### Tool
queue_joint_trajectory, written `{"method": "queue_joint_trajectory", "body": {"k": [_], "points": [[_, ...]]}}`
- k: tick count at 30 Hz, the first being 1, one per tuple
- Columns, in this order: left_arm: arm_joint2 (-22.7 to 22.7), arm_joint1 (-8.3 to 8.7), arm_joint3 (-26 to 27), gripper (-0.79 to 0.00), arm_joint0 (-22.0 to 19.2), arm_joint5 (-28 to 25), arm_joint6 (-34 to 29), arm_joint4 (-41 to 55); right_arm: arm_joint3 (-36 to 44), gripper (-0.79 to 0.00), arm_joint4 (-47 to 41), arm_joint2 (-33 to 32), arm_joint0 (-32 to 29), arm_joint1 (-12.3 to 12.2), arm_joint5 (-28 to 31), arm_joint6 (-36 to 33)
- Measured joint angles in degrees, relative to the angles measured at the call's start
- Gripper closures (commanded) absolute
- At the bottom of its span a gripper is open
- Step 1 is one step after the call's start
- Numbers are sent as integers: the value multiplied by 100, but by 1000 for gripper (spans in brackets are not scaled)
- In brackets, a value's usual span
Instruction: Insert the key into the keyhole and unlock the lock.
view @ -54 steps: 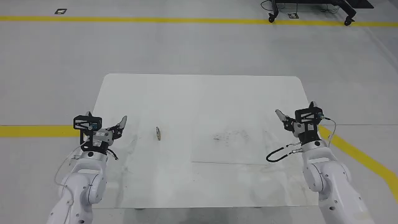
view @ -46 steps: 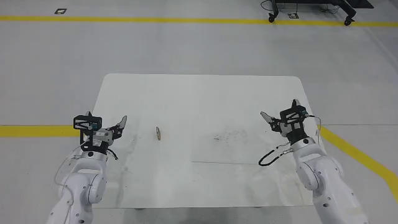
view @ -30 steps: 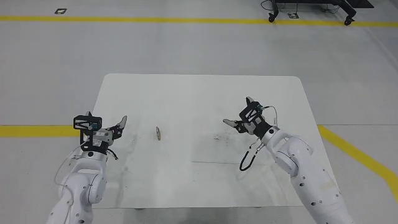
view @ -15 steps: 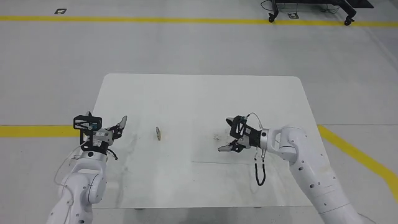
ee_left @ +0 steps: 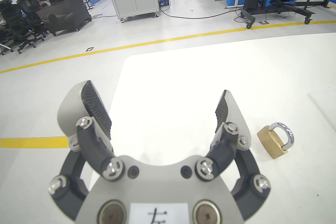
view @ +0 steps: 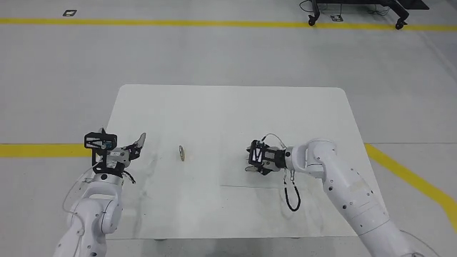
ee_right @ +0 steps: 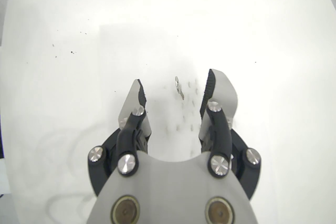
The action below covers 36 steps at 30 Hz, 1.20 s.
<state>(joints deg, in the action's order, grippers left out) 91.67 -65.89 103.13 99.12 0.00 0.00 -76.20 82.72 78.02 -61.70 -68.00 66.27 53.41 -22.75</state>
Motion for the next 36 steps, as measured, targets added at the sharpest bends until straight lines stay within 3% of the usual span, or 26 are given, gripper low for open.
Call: {"method": "queue_joint_trajectory", "body": {"k": [11, 21, 29, 32, 36], "points": [[0, 0, 0, -785, 0, 0, 0, 0, 150, 0, 207, -16, -118, -55, -246, 351], [0, 0, 0, -785, 0, 0, 0, 0, 110, 0, 266, -442, -404, -187, -203, 1624], [0, 0, 0, -785, 0, 0, 0, 0, 99, 0, 302, -471, -416, -194, -239, 1670], [0, 0, 0, -785, 0, 0, 0, 0, 122, 0, 74, -493, -450, -182, -328, 1905], [0, 0, 0, -785, 0, 0, 0, 0, 79, 0, -612, -615, -472, -185, 27, 2734]]}}
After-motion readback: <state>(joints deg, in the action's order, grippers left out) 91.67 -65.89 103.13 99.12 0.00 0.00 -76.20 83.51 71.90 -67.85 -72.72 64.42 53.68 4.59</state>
